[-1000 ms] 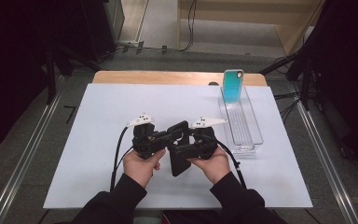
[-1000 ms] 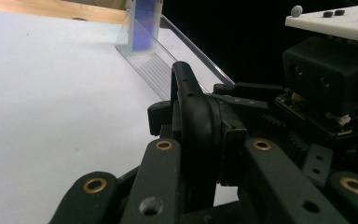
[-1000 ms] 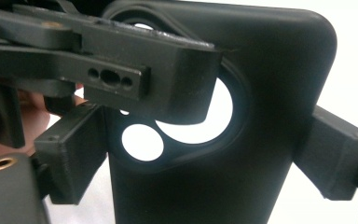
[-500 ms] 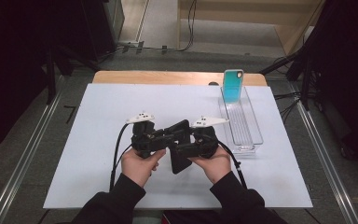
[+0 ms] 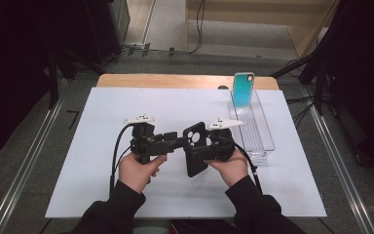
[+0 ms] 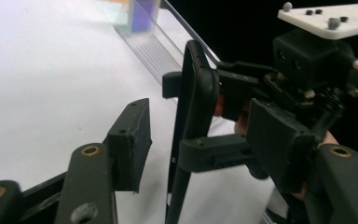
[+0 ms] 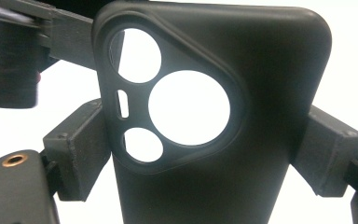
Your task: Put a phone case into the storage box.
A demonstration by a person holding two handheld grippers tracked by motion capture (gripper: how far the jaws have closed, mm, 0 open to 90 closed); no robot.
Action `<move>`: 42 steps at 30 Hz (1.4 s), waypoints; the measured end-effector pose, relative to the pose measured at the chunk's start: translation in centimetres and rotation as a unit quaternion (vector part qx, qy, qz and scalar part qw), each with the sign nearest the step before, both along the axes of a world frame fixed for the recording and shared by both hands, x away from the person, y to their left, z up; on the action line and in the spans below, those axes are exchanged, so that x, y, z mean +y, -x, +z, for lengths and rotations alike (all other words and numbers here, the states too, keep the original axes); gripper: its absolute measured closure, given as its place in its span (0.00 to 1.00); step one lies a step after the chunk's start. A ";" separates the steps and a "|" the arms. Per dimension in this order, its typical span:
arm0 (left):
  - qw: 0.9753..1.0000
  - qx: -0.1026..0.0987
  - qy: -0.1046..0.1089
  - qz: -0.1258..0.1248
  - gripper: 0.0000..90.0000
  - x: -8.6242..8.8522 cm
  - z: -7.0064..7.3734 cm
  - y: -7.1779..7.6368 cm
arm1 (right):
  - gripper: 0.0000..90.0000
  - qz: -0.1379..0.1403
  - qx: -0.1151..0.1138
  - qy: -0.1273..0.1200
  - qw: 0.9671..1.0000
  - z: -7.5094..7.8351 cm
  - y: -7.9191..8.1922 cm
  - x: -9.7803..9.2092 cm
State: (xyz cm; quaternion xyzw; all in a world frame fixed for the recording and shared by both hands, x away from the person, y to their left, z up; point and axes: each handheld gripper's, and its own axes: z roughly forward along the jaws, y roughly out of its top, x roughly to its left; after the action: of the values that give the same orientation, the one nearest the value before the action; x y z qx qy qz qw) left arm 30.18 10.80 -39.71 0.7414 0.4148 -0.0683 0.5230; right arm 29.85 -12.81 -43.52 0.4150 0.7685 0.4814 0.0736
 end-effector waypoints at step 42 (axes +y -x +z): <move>0.976 -0.038 -0.132 -0.167 0.33 5.5 -5.3 1.9 | 0.14 0.065 0.001 0.002 0.998 0.7 -0.7 -2.4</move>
State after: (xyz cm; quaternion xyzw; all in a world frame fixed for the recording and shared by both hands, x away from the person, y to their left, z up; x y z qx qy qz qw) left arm 28.26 16.29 -45.02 0.8648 0.2703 -0.0717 0.4171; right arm 30.54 -15.20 -42.80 0.3642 0.7950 0.4833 0.0423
